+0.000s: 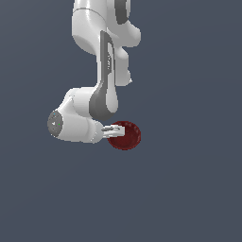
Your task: Pick up the object and move it to a goal position.
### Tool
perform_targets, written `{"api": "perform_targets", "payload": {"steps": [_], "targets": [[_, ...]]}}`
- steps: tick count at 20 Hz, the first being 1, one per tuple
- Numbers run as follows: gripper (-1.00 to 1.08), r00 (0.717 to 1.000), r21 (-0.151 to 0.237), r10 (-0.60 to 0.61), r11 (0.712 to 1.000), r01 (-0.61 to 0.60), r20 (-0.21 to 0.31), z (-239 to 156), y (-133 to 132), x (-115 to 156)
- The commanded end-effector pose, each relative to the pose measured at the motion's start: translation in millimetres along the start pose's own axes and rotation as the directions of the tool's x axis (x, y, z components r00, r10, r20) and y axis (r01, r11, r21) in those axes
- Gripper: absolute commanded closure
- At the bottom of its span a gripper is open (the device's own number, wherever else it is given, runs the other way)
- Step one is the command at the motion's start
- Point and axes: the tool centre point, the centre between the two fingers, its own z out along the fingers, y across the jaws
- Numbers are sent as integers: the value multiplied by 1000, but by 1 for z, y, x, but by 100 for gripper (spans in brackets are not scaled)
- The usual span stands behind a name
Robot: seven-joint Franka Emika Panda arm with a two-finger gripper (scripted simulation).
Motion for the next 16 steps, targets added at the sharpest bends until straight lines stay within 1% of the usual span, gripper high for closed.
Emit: {"api": "perform_targets", "payload": {"steps": [1,8,16], "targets": [[108,1000,-1,-1,1000,1,-2,-23,-4,-2],[108,1000,-1,-1,1000,1,-2,-76,-13,-7],[108,1000,1,-1,1000,1,-2,-104,-18,-8]]}}
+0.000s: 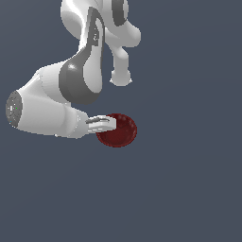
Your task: Pick up the object and move it to a goal position.
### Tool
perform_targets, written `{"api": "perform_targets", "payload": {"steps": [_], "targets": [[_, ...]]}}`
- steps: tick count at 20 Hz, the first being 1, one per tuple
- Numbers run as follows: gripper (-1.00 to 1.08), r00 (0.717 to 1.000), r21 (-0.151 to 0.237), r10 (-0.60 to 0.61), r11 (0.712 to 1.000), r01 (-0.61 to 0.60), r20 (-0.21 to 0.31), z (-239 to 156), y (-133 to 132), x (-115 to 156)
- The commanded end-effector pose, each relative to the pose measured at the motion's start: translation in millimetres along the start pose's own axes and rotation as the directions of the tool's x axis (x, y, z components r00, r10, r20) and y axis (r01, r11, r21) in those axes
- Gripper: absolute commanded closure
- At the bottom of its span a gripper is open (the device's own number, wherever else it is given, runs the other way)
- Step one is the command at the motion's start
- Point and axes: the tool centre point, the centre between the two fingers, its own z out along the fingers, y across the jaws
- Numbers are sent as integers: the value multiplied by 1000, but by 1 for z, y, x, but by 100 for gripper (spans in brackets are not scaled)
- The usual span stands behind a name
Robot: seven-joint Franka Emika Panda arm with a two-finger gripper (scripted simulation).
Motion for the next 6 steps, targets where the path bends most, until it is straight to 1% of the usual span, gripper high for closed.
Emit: {"api": "perform_targets", "payload": {"steps": [1,6], "targets": [[108,1000,1,-1,1000,1,-1,-6,-2,0],[108,1000,1,-2,1000,2,-1,-9,-2,0]]}}
